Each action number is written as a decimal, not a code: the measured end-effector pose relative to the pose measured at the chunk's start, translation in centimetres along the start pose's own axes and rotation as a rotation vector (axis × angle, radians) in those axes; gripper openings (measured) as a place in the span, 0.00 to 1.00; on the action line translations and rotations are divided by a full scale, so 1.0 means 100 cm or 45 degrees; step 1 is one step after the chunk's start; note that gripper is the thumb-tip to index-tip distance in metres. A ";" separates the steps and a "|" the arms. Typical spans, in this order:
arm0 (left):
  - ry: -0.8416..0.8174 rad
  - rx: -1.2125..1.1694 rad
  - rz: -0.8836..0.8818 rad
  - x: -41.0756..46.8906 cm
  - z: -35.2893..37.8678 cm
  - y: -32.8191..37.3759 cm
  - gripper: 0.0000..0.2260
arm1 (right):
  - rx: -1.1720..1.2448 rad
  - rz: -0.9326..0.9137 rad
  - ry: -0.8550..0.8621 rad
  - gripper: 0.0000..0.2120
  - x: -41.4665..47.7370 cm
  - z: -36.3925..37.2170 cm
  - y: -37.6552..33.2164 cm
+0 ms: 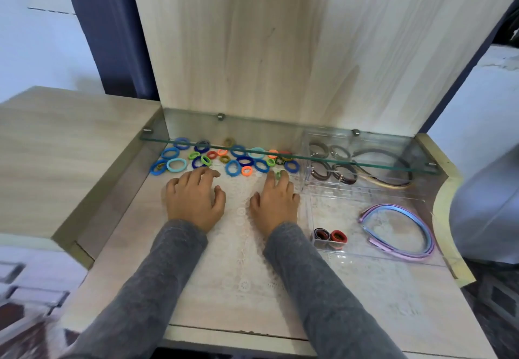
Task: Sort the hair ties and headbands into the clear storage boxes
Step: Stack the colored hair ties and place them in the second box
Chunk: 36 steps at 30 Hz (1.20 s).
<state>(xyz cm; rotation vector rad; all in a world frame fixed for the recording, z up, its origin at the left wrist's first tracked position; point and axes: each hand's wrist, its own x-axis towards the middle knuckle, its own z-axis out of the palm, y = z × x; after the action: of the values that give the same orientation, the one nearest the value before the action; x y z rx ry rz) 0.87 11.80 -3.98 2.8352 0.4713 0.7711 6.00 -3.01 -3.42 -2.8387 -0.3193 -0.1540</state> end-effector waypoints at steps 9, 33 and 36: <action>-0.251 0.067 0.087 0.025 0.013 0.019 0.18 | 0.051 0.163 0.128 0.30 0.016 0.014 0.002; -0.132 -0.037 0.218 0.017 0.023 0.023 0.10 | 0.194 0.027 0.326 0.11 0.016 0.020 0.007; -0.111 -0.005 0.220 0.011 0.020 0.015 0.09 | 0.190 0.016 0.314 0.11 0.015 0.019 0.008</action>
<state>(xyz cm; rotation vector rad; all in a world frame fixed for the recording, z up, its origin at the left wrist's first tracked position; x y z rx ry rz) 3.20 10.67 -4.79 2.9195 0.2142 0.6716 7.80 -2.86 -5.25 -2.6370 -0.2479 -0.4531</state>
